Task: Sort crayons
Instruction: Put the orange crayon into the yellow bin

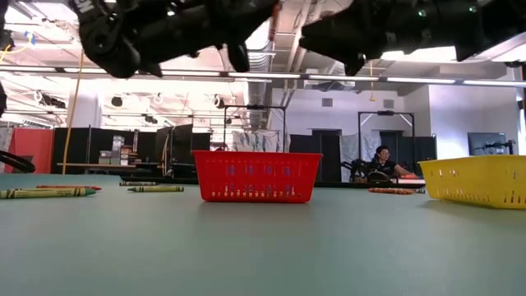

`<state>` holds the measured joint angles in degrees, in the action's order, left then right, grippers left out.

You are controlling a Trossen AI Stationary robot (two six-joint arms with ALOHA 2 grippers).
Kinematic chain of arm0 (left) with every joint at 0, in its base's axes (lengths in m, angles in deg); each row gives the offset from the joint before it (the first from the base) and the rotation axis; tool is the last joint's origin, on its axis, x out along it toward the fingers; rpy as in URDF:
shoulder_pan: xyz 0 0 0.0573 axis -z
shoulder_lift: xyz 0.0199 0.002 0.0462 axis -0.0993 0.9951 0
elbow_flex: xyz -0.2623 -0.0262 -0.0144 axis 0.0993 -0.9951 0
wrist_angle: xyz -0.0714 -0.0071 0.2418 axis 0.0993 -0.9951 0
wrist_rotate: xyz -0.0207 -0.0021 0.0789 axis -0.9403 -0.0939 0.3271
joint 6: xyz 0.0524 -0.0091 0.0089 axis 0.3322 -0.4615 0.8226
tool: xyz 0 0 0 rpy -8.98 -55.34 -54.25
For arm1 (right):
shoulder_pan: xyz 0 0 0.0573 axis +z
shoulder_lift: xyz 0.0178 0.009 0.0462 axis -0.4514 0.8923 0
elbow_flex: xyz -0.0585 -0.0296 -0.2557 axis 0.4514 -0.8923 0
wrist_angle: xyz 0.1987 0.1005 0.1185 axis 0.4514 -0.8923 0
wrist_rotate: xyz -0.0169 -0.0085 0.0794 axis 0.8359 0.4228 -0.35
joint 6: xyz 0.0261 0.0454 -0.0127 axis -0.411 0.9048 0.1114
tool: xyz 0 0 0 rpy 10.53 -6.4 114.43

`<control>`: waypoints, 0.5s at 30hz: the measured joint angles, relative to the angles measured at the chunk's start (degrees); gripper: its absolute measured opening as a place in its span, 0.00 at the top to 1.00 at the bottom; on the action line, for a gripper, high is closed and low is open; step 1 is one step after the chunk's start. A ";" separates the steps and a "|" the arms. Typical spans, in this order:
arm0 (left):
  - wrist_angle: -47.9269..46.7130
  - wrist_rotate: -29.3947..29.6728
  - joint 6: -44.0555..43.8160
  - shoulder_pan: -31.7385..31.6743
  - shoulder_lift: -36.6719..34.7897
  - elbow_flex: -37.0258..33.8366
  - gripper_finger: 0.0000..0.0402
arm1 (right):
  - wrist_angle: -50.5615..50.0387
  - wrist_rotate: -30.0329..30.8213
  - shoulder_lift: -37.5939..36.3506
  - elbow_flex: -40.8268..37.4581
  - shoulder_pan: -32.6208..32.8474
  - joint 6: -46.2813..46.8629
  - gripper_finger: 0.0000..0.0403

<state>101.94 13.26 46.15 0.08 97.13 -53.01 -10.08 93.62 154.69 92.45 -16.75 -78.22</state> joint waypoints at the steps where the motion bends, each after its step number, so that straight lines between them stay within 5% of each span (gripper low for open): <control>1: -0.02 -0.02 0.11 0.22 1.38 0.97 1.00 | 0.67 -0.08 0.23 0.12 -0.19 -0.44 0.70; 15: -6.71 -2.81 4.07 -0.46 4.33 7.57 1.00 | 0.72 -0.59 0.80 2.50 -4.83 -2.29 0.57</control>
<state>95.23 10.44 50.22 -0.39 101.46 -45.44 -9.36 93.04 155.49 94.95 -21.58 -80.51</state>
